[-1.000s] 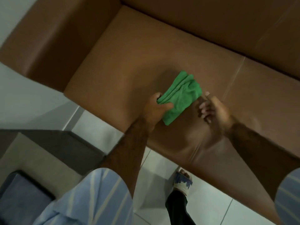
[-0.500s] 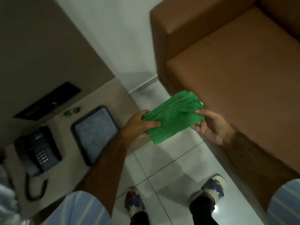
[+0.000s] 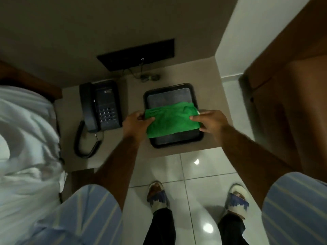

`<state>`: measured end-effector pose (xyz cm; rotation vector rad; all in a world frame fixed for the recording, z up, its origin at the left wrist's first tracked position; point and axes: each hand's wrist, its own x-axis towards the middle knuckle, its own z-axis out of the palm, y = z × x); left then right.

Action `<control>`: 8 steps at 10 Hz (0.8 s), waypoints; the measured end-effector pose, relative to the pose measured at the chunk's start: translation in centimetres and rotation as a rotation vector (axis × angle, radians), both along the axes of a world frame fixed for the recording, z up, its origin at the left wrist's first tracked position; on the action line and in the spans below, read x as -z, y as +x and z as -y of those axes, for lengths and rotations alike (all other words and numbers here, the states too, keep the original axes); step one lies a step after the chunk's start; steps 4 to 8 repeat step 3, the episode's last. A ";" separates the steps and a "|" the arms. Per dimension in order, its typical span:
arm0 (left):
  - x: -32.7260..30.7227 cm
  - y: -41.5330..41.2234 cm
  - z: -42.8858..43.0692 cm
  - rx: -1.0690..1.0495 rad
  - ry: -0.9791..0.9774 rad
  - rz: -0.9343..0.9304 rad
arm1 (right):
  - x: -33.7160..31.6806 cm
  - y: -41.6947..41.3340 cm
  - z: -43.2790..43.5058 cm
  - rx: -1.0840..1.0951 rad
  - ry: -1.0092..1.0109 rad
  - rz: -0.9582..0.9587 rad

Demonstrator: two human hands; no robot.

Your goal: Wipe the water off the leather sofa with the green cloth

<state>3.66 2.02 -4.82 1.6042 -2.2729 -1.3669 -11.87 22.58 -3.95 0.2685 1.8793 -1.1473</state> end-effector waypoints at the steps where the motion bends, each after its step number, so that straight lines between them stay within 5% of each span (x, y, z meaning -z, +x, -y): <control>1: 1.8 0.3 0.8 0.087 -0.077 0.055 | 1.5 0.5 1.4 -0.171 0.159 -0.176; 3: 2.6 0.1 0.3 0.340 -0.201 0.140 | 1.6 0.4 1.2 -0.479 0.428 -0.439; 8: 2.6 0.1 0.3 0.340 -0.201 0.140 | 1.6 0.4 1.2 -0.479 0.428 -0.439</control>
